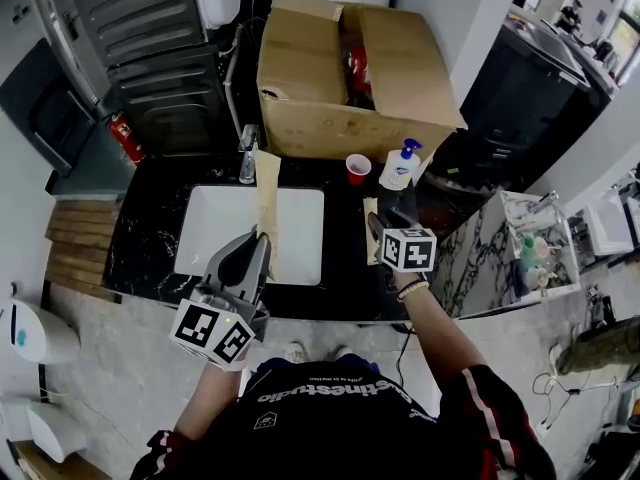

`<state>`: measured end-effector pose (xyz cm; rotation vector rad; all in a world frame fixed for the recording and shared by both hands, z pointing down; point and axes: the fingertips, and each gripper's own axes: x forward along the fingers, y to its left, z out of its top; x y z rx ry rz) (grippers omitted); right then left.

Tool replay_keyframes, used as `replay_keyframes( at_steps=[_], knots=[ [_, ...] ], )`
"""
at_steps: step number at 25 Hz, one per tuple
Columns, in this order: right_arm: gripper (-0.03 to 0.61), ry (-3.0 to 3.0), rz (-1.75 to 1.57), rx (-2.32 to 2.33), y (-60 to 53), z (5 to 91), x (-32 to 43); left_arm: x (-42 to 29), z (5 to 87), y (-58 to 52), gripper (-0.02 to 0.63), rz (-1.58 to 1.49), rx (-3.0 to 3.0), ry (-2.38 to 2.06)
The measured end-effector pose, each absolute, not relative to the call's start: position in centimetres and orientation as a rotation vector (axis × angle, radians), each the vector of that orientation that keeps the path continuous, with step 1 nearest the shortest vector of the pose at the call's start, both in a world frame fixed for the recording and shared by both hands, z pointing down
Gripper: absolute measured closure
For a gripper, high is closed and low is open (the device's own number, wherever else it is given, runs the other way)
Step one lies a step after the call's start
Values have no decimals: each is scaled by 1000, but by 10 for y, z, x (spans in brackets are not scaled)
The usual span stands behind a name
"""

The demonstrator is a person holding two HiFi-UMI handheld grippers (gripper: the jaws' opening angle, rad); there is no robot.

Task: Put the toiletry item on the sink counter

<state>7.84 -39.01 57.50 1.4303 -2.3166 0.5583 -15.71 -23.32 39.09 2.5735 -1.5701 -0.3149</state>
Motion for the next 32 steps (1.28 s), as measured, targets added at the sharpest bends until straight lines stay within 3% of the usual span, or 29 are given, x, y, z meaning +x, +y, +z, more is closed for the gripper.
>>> replay_keyframes(
  at_steps=[18, 32],
  knots=[
    [457, -2682, 203, 1363, -316, 414, 35, -152, 389, -236, 588, -320, 2586, -1548],
    [526, -2823, -119, 1301, -246, 336, 16, -140, 392, -239, 588, -321, 2595, -1513]
  ],
)
